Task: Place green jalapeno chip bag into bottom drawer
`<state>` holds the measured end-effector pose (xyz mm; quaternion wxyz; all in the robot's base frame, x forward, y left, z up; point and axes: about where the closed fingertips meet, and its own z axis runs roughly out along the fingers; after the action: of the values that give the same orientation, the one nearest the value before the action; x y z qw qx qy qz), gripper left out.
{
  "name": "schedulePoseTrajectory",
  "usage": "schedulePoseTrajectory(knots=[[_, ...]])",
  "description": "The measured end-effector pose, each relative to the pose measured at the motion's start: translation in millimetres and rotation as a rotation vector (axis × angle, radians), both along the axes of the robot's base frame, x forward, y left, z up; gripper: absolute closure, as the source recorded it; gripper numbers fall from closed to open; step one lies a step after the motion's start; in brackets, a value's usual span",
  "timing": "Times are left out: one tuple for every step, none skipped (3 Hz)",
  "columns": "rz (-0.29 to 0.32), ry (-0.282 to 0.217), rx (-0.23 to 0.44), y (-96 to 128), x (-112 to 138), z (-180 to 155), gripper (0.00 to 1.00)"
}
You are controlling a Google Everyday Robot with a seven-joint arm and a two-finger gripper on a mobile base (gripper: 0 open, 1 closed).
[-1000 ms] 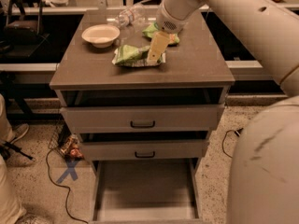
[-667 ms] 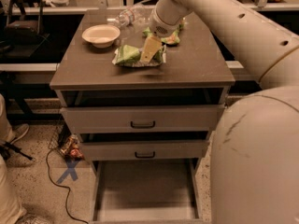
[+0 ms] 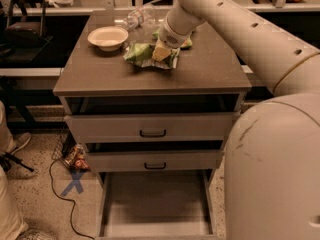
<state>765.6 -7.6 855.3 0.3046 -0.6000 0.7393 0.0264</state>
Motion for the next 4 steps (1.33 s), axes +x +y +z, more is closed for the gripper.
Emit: schedulePoseTrajectory(knots=[[-0.023,0.0,0.05,-17.9,-14.5,5.7,0.87],[-0.11,0.011,0.062,-65.0,-43.0,14.7,1.0],[-0.231,0.036,0.092,-132.1,-98.3,20.0,1.0],[-0.231,0.036,0.092,-132.1,-98.3,20.0,1.0]])
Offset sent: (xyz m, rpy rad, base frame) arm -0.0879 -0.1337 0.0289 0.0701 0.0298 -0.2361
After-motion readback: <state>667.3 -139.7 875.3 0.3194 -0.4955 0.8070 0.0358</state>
